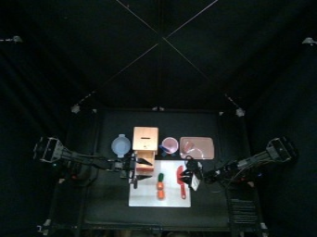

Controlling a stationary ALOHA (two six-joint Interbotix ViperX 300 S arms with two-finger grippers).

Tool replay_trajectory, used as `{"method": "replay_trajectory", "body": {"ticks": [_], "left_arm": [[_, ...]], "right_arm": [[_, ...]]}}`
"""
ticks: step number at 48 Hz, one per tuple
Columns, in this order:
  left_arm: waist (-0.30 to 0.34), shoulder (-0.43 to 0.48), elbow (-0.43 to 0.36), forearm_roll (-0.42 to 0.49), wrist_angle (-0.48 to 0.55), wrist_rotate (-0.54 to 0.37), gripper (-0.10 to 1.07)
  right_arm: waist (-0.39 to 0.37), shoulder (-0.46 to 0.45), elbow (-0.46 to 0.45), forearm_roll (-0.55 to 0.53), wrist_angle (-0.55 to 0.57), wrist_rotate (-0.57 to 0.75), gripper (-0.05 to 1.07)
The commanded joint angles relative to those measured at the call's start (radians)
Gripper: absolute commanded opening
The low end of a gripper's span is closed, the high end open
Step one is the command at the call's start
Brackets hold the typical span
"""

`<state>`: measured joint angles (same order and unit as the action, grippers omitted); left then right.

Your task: Grab carrot top

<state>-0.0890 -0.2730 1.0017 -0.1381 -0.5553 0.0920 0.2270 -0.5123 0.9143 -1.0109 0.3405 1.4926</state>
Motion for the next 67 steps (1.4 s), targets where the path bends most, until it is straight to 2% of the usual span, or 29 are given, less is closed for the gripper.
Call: {"method": "replay_trajectory", "body": {"ticks": [1,9,17,31,34,39,43,54,57,62,67], "left_arm": [[0.006,-0.057,0.017,-0.038,0.000,0.002,0.93],[0.012,-0.129,0.052,-0.077,0.000,0.003,0.93],[0.018,-0.152,0.078,-0.078,0.003,0.003,0.93],[0.029,-0.152,0.087,-0.071,0.008,0.008,0.93],[0.035,-0.152,0.080,-0.035,-0.003,0.008,0.93],[0.040,-0.152,0.074,-0.011,-0.003,0.008,0.93],[0.049,-0.152,0.074,0.006,-0.003,0.006,0.93],[0.072,-0.144,0.071,0.009,-0.003,0.008,0.93],[0.078,-0.140,0.063,0.009,-0.003,0.008,0.93],[0.083,-0.138,0.057,0.014,-0.003,0.008,0.93],[0.080,-0.140,0.054,0.023,-0.005,0.006,0.93]], "right_arm": [[-0.060,-0.015,-0.018,-0.028,-0.055,-0.054,0.70],[-0.120,-0.014,-0.006,0.018,-0.137,-0.080,0.70],[-0.153,-0.009,0.011,0.028,-0.195,-0.081,0.69],[-0.170,0.017,0.000,0.028,-0.202,-0.080,0.69],[-0.166,0.015,-0.008,0.051,-0.202,-0.069,0.70],[-0.169,0.020,-0.028,0.156,-0.189,-0.069,0.71],[-0.170,0.037,-0.054,0.331,-0.132,-0.071,0.71],[-0.167,0.137,-0.167,0.738,0.176,-0.077,0.71],[-0.164,0.173,-0.202,0.792,0.235,-0.083,0.71],[-0.156,0.229,-0.244,0.802,0.275,-0.083,0.73],[-0.150,0.278,-0.272,0.839,0.279,-0.081,0.81]]}}
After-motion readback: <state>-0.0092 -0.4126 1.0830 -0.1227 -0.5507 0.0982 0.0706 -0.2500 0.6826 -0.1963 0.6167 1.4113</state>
